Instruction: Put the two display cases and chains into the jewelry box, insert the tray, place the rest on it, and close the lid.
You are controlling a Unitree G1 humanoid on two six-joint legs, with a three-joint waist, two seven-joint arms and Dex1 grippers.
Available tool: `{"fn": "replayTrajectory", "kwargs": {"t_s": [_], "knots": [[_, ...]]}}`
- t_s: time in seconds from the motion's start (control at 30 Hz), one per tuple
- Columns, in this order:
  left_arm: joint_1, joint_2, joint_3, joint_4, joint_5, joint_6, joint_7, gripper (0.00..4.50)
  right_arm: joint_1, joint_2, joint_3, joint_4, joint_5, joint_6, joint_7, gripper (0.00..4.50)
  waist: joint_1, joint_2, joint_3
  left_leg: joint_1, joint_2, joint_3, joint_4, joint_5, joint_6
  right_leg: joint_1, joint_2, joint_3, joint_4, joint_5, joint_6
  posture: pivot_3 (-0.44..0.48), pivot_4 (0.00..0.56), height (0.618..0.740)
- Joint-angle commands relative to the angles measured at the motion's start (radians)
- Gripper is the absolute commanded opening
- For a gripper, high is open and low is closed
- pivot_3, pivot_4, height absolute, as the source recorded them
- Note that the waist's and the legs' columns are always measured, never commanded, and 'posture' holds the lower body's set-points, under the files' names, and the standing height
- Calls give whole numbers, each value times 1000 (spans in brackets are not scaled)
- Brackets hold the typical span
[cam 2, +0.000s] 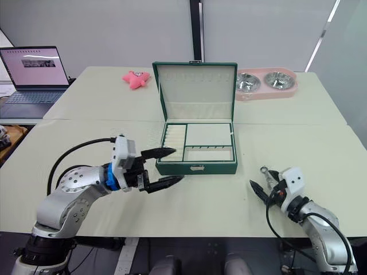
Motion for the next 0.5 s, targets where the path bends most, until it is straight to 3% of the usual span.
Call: {"fn": "replayTrajectory", "kwargs": {"t_s": [0.03, 0.5], "knots": [[-31, -19, -45, -4, 13, -38, -50, 4500, -5, 5, 7, 5, -34, -48, -14, 4466, -1, 0, 0, 0, 0, 0, 0, 0, 0, 0, 0, 0, 0, 0, 0, 0, 150, 740], [-14, -40, -80, 39, 62, -106, -108, 4500, 13, -12, 42, 48, -88, 26, -26, 4466, -1, -1, -1, 1, 0, -1, 0, 0, 0, 2, 0, 0, 0, 0, 0, 0, 150, 740]]}}
